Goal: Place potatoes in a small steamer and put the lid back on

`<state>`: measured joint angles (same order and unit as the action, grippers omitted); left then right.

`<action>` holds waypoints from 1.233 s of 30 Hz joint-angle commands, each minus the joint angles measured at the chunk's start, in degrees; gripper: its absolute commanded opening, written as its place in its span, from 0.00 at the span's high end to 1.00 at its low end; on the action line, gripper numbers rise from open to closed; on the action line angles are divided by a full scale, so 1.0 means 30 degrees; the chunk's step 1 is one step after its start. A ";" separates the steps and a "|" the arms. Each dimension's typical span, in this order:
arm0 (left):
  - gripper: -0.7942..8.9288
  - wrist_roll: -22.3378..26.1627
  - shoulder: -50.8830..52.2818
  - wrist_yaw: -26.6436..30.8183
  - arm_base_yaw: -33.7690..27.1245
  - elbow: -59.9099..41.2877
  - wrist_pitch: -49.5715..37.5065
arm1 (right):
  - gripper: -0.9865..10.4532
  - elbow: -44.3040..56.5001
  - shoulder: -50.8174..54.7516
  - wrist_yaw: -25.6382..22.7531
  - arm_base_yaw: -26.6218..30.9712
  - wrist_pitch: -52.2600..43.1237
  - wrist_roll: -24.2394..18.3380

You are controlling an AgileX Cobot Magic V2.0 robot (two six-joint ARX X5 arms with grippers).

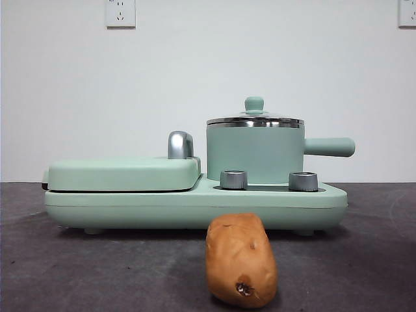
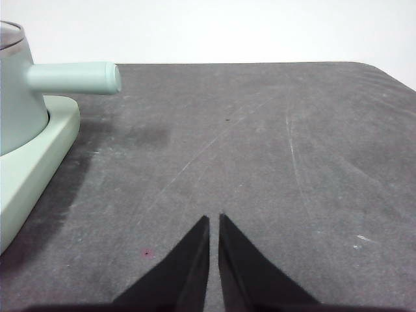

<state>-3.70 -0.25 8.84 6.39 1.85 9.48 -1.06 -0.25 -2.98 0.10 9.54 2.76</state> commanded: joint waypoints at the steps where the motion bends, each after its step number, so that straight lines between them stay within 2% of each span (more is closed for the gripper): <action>1: 0.91 -0.1676 0.0022 0.0044 -0.0015 -0.0364 -0.0612 | 0.89 0.0138 0.0015 0.0029 0.0015 -0.0211 0.0168; 5: 0.91 -0.2739 0.0022 0.0044 -0.0015 -0.0350 -0.0590 | 0.89 0.0138 0.0015 0.0175 0.0015 -0.0087 0.1865; 10: 0.91 -0.3402 0.0022 0.0051 -0.0015 -0.0350 -0.0918 | 0.90 0.0109 0.0015 0.1690 0.0015 -0.0080 0.3803; 14: 0.91 -0.5326 -0.0022 -0.0350 -0.0015 -0.0138 -0.1151 | 0.90 -0.0379 -0.0007 0.2149 0.0007 -0.0022 0.5384; 19: 0.91 -0.7664 -0.1173 -0.1399 0.0000 0.1129 0.0452 | 0.90 -0.1960 -0.0466 0.2331 0.0007 0.0160 0.7497; 21: 0.91 -0.8174 -0.2149 -0.2215 0.0000 0.2069 0.0947 | 0.90 -0.3177 -0.1071 0.2696 0.0007 0.1275 0.7584; 25: 0.91 -0.8131 -0.4554 -0.4255 0.0000 0.4306 0.1093 | 0.90 -0.5996 -0.2718 0.3876 -0.0007 0.3905 0.7191; 28: 0.91 -0.7941 -0.6870 -0.5799 0.0000 0.6630 0.1829 | 0.90 -0.8014 -0.4226 0.5479 -0.0007 0.4612 0.6703; 32: 0.91 -0.6710 -1.0193 -0.7708 0.0051 1.0156 0.3767 | 0.90 -1.0732 -0.6462 0.7257 -0.0109 0.5450 0.5996; 37: 0.91 -0.5151 -1.3398 -0.9522 0.0612 1.3806 0.5246 | 0.90 -1.3486 -0.8867 0.9595 -0.0532 0.6033 0.4182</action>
<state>-22.15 -39.29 -18.48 7.86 40.99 25.19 -40.12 -25.91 24.80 -1.28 27.81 18.28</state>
